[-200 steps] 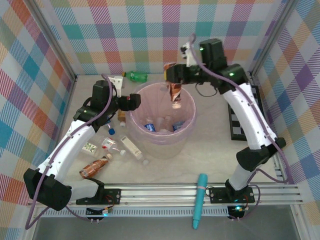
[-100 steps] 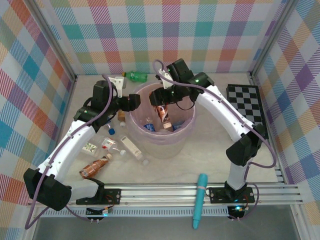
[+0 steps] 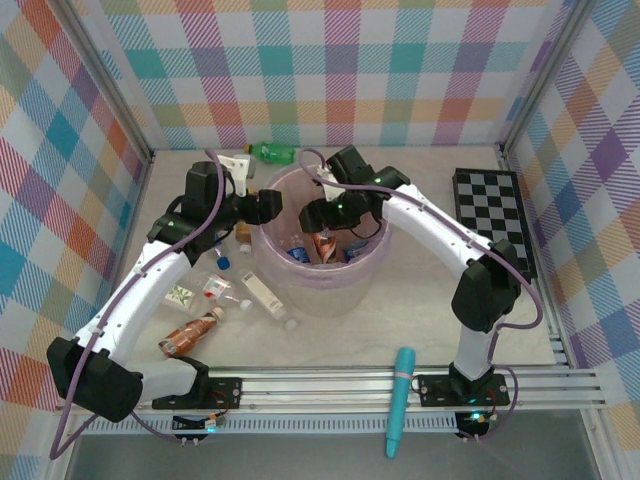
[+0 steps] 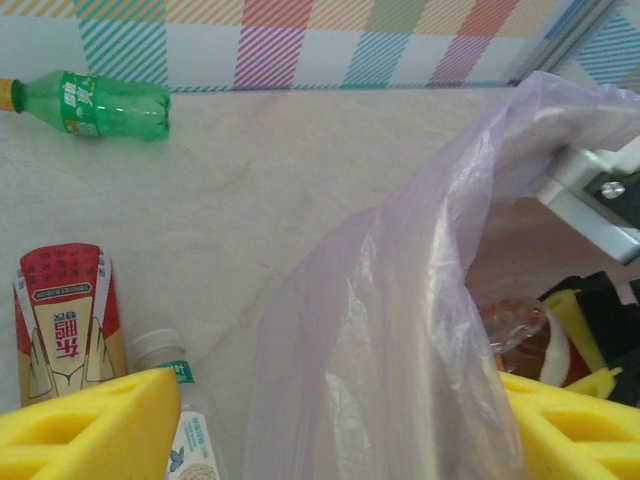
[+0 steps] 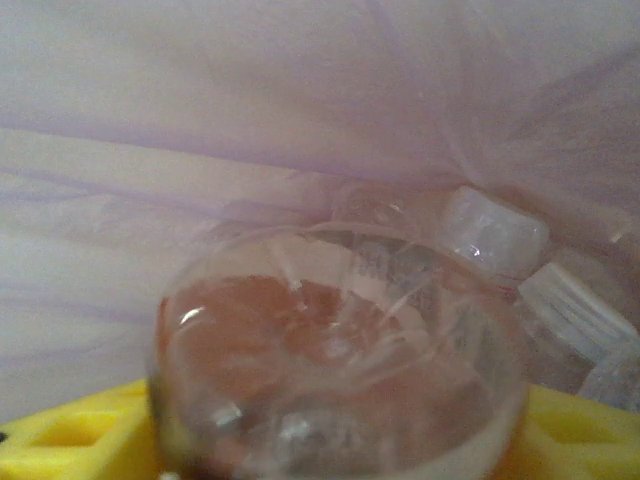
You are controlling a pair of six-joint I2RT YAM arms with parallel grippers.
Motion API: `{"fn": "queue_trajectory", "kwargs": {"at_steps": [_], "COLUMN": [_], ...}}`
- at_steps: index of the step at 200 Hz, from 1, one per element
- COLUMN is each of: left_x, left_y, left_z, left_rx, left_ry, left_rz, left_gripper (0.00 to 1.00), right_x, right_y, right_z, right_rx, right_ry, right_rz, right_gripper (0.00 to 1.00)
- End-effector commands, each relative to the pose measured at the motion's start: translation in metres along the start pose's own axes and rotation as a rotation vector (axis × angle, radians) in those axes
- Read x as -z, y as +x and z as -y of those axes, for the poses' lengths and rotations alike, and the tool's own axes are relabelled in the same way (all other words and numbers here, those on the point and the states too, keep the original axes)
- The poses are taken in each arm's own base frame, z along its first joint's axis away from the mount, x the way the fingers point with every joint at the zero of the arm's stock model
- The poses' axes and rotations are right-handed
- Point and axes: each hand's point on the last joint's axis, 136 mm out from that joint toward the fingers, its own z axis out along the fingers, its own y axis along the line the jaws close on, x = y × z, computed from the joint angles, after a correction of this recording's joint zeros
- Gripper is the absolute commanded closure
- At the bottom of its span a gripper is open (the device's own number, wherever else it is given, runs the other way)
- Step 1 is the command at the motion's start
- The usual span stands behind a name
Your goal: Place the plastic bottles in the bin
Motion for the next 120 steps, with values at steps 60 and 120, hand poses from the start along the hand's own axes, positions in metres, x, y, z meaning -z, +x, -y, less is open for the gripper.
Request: {"fn": "queue_trajectory", "kwargs": {"at_steps": [60, 120], "left_x": [0.000, 0.000], "left_y": [0.015, 0.015], "left_z": [-0.001, -0.003], "left_rx": [0.007, 0.016], "left_ry": [0.007, -0.008], "left_rz": [-0.046, -0.048], "left_gripper": [0.30, 0.30], "right_x": [0.006, 0.100], "right_y": [-0.010, -0.024], "right_z": [-0.004, -0.053], "right_rx": [0.030, 0.117], "right_ry": [0.019, -0.079], "right_rz": [0.048, 0.188], "right_gripper": [0.07, 0.02]}}
